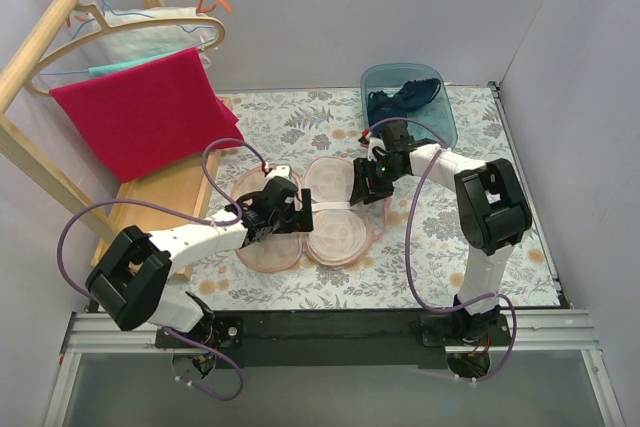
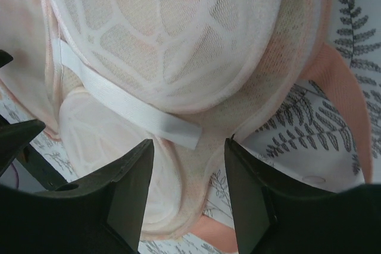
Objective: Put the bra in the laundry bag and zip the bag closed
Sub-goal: Open the laundry bag at the center of the board, then pick up the bra from the bin.
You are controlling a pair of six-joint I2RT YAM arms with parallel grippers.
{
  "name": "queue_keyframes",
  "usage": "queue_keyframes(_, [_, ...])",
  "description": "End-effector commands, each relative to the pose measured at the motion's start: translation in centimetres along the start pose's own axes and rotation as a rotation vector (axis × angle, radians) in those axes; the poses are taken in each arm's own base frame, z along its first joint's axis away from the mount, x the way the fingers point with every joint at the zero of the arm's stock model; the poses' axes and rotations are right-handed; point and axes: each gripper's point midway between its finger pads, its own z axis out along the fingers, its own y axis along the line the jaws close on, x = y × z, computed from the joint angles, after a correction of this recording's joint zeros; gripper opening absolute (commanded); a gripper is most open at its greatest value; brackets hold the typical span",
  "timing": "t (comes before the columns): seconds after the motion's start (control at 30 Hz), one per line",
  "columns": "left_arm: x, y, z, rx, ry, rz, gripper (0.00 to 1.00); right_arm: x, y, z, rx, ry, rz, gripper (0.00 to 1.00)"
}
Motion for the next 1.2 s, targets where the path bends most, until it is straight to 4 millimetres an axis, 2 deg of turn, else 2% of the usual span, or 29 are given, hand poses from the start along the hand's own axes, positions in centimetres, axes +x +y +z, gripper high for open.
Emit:
queue_keyframes(0.0, [0.7, -0.1, 0.5, 0.020, 0.007, -0.025, 0.96, -1.4, 1.1, -3.8, 0.065, -0.045, -0.098, 0.59])
queue_keyframes(0.07, [0.7, 0.1, 0.4, 0.013, 0.004, -0.032, 0.95, -1.8, 1.4, -5.0, 0.088, -0.073, -0.117, 0.59])
queue_keyframes(0.1, [0.0, -0.2, 0.0, 0.028, -0.024, -0.038, 0.95, -2.5, 2.3, -6.5, 0.090, -0.122, -0.152, 0.59])
queue_keyframes(0.17, [-0.7, -0.3, -0.5, 0.038, -0.051, -0.028, 0.95, -3.7, 3.1, -8.2, 0.111, -0.195, -0.179, 0.59])
queue_keyframes(0.2, [-1.4, -0.6, -1.0, 0.054, -0.077, -0.030, 0.97, -4.7, 3.0, -10.2, 0.176, -0.267, -0.190, 0.60])
queue_keyframes(0.33, [-3.6, -1.8, -2.6, 0.090, -0.118, -0.021, 0.98, -7.2, 2.1, -14.3, 0.303, -0.460, -0.111, 0.63])
queue_keyframes(0.5, [-7.9, -4.4, -6.0, 0.185, -0.211, 0.012, 0.98, -9.7, -1.4, -17.2, 0.418, -0.617, 0.038, 0.68])
queue_keyframes(0.57, [-8.5, -4.8, -6.5, 0.191, -0.217, 0.024, 0.98, -11.2, -2.9, -18.5, 0.437, -0.681, 0.101, 0.69])
queue_keyframes(0.63, [-8.9, -5.1, -6.8, 0.195, -0.214, 0.040, 0.98, -13.2, -3.9, -19.0, 0.413, -0.729, 0.166, 0.70])
queue_keyframes(0.67, [-8.9, -5.3, -6.9, 0.204, -0.210, 0.048, 0.98, -14.1, -5.2, -19.9, 0.422, -0.756, 0.203, 0.70])
queue_keyframes(0.7, [-8.8, -5.4, -6.9, 0.209, -0.205, 0.053, 0.98, -14.7, -6.7, -19.0, 0.420, -0.753, 0.267, 0.70])
queue_keyframes(0.73, [-8.6, -5.5, -6.9, 0.220, -0.197, 0.064, 0.98, -16.2, -7.2, -19.8, 0.408, -0.786, 0.293, 0.70])
queue_keyframes(0.77, [-8.5, -5.5, -6.8, 0.221, -0.193, 0.067, 0.98, -17.2, -8.7, -20.4, 0.387, -0.813, 0.332, 0.70])
queue_keyframes(0.8, [-8.3, -5.5, -6.7, 0.224, -0.188, 0.070, 0.98, -17.5, -10.4, -18.7, 0.375, -0.782, 0.372, 0.70])
queue_keyframes(0.83, [-8.1, -5.5, -6.6, 0.227, -0.184, 0.077, 0.98, -19.3, -10.6, -19.4, 0.347, -0.814, 0.392, 0.69])
queue_keyframes(0.87, [-7.8, -5.4, -6.4, 0.228, -0.174, 0.083, 0.98, -20.4, -11.8, -19.5, 0.330, -0.829, 0.400, 0.68])
queue_keyframes(0.9, [-7.6, -5.3, -6.2, 0.225, -0.168, 0.088, 0.98, -20.8, -13.1, -16.9, 0.283, -0.769, 0.412, 0.67])
queue_keyframes(0.93, [-7.5, -5.3, -6.2, 0.226, -0.167, 0.091, 0.98, -21.6, -13.3, -16.2, 0.240, -0.753, 0.415, 0.65])
queue_keyframes(0.97, [-7.3, -5.3, -6.2, 0.230, -0.159, 0.096, 0.98, -23.8, -13.0, -17.1, 0.194, -0.780, 0.389, 0.64])
queue_keyframes(1.0, [-7.2, -5.3, -6.2, 0.232, -0.158, 0.098, 0.98, -24.0, -14.0, -14.5, 0.147, -0.730, 0.401, 0.62])
queue_keyframes(1.03, [-7.2, -5.3, -6.3, 0.236, -0.159, 0.099, 0.98, -24.4, -14.2, -13.7, 0.124, -0.719, 0.416, 0.61])
queue_keyframes(1.07, [-7.1, -5.3, -6.2, 0.236, -0.157, 0.104, 0.98, -25.9, -14.0, -14.0, 0.101, -0.738, 0.408, 0.60])
queue_keyframes(1.1, [-7.0, -5.2, -6.2, 0.238, -0.158, 0.106, 0.98, -25.7, -14.9, -12.0, 0.075, -0.699, 0.431, 0.59])
queue_keyframes(1.17, [-7.1, -5.2, -6.3, 0.236, -0.162, 0.113, 0.98, -26.5, -15.0, -11.6, 0.046, -0.702, 0.445, 0.58])
